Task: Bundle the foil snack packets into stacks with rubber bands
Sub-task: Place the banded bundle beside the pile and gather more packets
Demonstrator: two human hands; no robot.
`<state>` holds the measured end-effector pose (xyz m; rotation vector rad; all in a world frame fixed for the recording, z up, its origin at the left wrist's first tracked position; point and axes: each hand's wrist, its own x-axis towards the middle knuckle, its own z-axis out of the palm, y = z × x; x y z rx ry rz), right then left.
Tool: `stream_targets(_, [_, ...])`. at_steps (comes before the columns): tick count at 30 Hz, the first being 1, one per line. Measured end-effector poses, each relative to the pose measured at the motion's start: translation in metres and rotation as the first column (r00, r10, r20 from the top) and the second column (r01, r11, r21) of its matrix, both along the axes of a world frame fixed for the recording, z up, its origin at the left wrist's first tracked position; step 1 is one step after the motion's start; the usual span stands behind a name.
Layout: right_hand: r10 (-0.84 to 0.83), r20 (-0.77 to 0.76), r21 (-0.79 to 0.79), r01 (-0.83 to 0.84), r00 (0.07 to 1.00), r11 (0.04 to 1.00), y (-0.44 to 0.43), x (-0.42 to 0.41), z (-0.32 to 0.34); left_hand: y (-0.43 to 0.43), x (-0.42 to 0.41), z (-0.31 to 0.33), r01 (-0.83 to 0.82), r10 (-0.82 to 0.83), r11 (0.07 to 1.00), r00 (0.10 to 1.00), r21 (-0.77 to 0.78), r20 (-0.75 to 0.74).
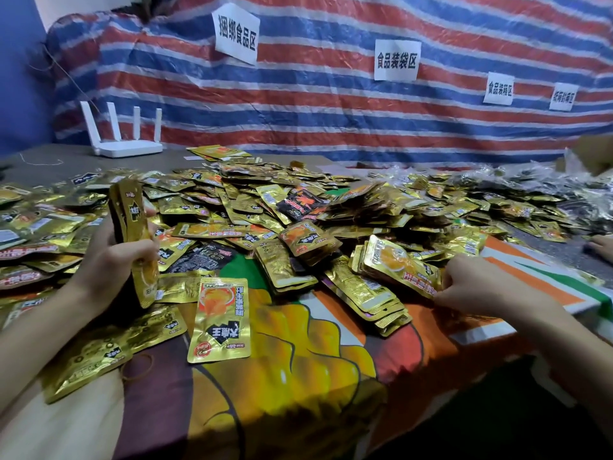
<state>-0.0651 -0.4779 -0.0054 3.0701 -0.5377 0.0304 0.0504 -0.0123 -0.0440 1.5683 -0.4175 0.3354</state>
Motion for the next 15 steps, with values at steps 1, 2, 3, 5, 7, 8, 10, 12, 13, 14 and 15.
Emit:
stream_targets(1, [-0.008,0.005,-0.012,0.008,1.0,1.0,0.0,0.0,0.002,-0.019,-0.01,0.005,0.013,-0.013,1.0,1.0,0.01,-0.016])
stream_targets(2, [-0.016,0.015,-0.032,0.016,1.0,0.999,0.001,0.001,0.005,-0.02,-0.012,0.006,0.015,-0.014,1.0,0.999,0.011,-0.03])
stream_targets(3, [-0.023,0.022,-0.058,0.024,1.0,0.998,0.001,0.0,0.008,-0.023,-0.016,0.009,0.025,-0.023,0.998,0.999,0.049,-0.034])
stream_targets(5, [-0.038,0.043,-0.115,0.043,0.998,0.992,0.003,0.0,0.018,-0.02,-0.011,0.005,0.036,-0.035,0.999,0.998,0.012,-0.043])
stream_targets(7, [-0.046,0.142,-0.157,0.069,0.989,0.985,0.005,0.0,0.03,-0.02,-0.009,0.006,0.039,-0.039,0.999,0.998,0.002,-0.056])
stream_targets(8, [-0.03,0.24,-0.157,0.069,0.97,0.985,0.008,0.001,0.036,-0.02,-0.008,0.005,0.045,-0.044,0.999,0.998,0.014,-0.055])
stream_targets(10, [0.044,0.472,-0.116,0.012,0.88,0.993,0.023,0.003,0.05,-0.018,-0.005,0.003,0.039,-0.039,0.999,0.997,0.002,-0.063])
stream_targets(12, [0.122,0.593,-0.025,-0.134,0.796,0.991,0.051,0.007,0.061,-0.013,0.0,0.003,0.018,-0.019,1.0,0.998,-0.024,-0.053])
stream_targets(13, [0.157,0.601,0.035,-0.222,0.784,0.975,0.067,0.011,0.065,-0.012,0.001,0.003,0.009,-0.011,0.999,0.999,-0.037,-0.05])
stream_targets(14, [0.187,0.599,0.097,-0.303,0.778,0.948,0.084,0.016,0.068,-0.01,0.002,0.004,0.004,-0.007,0.999,0.999,-0.054,-0.053])
stream_targets(15, [0.212,0.599,0.159,-0.375,0.772,0.913,0.102,0.021,0.069,-0.01,0.002,0.005,0.012,-0.016,0.997,0.998,-0.078,-0.054])
